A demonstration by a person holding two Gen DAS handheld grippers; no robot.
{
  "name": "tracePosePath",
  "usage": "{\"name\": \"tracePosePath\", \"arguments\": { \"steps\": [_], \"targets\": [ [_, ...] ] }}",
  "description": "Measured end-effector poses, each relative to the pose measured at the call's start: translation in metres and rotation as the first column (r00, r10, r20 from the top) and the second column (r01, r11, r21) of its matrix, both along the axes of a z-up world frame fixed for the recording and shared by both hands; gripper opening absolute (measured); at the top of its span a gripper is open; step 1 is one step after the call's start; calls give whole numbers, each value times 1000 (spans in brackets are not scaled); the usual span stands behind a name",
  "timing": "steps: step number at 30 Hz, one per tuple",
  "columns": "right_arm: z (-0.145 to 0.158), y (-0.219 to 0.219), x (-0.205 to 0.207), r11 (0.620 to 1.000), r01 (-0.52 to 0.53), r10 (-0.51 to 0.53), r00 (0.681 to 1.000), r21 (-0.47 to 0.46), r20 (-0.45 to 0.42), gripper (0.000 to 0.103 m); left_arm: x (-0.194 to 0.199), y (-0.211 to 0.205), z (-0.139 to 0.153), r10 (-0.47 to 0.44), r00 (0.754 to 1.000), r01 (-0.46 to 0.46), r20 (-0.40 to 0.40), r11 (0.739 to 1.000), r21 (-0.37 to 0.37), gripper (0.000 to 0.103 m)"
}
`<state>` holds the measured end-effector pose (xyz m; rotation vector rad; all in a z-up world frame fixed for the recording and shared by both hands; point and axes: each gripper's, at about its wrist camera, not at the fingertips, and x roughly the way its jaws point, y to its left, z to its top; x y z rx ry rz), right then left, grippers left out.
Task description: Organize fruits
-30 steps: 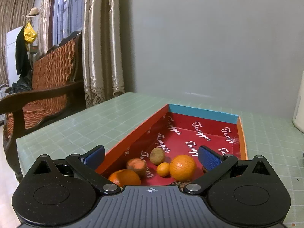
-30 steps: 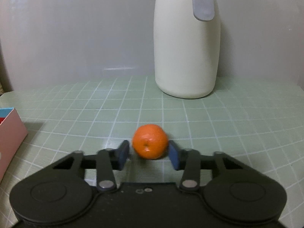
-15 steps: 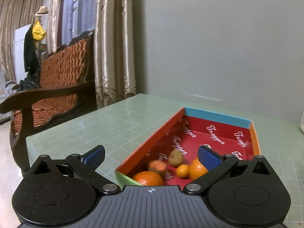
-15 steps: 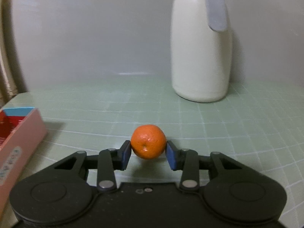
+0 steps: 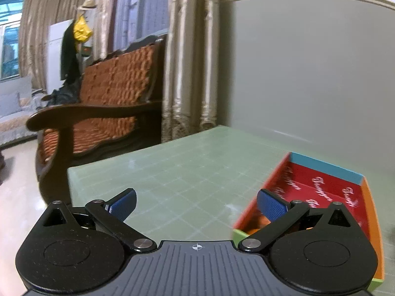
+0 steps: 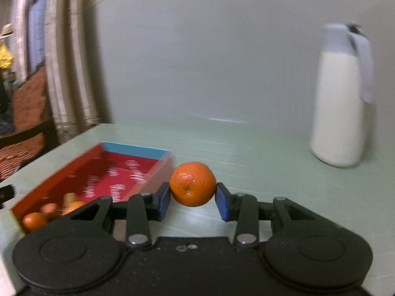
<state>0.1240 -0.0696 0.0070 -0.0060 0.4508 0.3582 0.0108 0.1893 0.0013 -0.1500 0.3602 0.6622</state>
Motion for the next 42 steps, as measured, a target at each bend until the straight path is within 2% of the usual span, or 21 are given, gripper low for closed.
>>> {"name": "tracePosePath", "arguments": {
  "steps": [10, 17, 22, 23, 25, 27, 28, 31, 35, 39, 42],
  "targets": [
    [3, 74, -31, 978, -196, 197, 980, -75, 3, 38, -20, 41, -2, 86, 996, -85, 9, 996, -40, 103],
    [-1, 93, -43, 967, -221, 219, 975, -123, -26, 38, -26, 53, -3, 97, 995, -96, 16, 993, -63, 103],
    [-9, 99, -49, 966, -202, 194, 979, -161, -66, 39, -25, 54, -4, 84, 996, -83, 18, 994, -72, 103],
    [-10, 99, -49, 967, -197, 187, 980, -163, -73, 41, -25, 52, -4, 80, 997, -79, 18, 994, -71, 103],
    [-9, 99, -51, 968, -198, 188, 979, -156, -74, 52, -23, 50, -4, 71, 997, -70, 16, 995, -69, 103],
    [-6, 99, -55, 970, -193, 187, 981, -147, -54, 80, -23, 48, -4, 60, 998, -59, 15, 996, -61, 103],
    [-3, 100, -60, 972, -181, 178, 983, -152, -32, 85, -23, 47, -4, 55, 998, -55, 16, 997, -56, 103],
    [6, 97, -69, 975, -155, 160, 987, -162, 19, 84, -23, 42, -3, 35, 999, -34, 20, 998, -48, 103],
    [16, 84, -74, 985, -120, 122, 993, -127, 4, 84, -21, 33, -2, -12, 1000, 12, 18, 1000, -28, 103],
    [24, 62, -84, 996, -57, 55, 998, -68, -23, 88, -19, 20, 1, -104, 994, 104, -12, 994, -9, 103],
    [31, 48, -95, 998, -14, 13, 1000, -61, -15, 90, -23, 10, 10, -155, 988, 155, -20, 988, -14, 103]
  ]
}}
